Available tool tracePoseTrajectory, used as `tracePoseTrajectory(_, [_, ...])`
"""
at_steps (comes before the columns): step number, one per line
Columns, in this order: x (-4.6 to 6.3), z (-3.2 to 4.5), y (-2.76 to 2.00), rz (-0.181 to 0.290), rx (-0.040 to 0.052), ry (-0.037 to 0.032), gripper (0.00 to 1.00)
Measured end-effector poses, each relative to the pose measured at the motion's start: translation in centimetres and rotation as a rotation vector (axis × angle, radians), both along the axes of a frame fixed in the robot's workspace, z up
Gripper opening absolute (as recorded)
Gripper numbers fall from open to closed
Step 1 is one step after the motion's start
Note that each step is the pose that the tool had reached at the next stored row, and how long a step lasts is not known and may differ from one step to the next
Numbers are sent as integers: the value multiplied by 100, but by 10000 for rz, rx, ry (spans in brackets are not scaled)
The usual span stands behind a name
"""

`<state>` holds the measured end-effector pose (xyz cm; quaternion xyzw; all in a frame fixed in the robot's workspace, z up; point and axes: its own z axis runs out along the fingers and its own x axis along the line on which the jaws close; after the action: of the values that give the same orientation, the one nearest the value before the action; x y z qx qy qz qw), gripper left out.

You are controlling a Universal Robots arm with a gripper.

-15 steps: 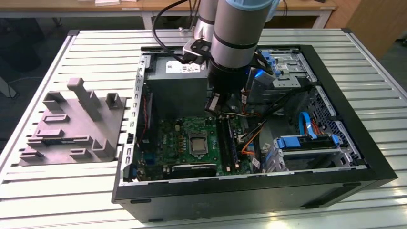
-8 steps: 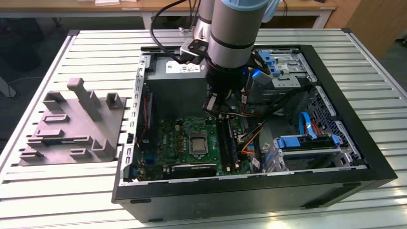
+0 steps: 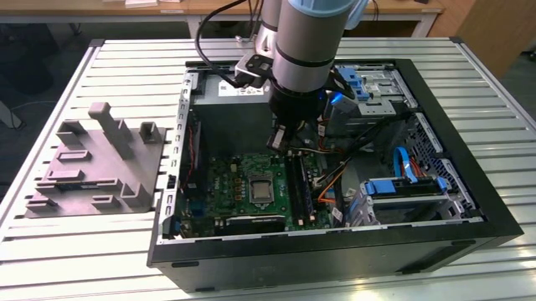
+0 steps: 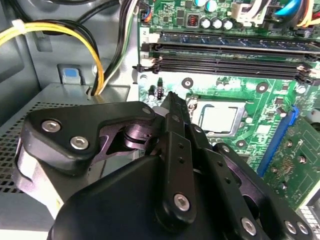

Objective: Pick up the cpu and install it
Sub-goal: 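Install the first cpu locking lever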

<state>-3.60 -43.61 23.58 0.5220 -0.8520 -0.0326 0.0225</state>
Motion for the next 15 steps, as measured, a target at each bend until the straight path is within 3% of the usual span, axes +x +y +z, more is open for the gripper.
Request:
tracePoseTrajectory(7, [-8, 0, -66, 104, 0, 0, 11])
tracePoseTrajectory(15, [-8, 0, -73, 107, 0, 0, 11])
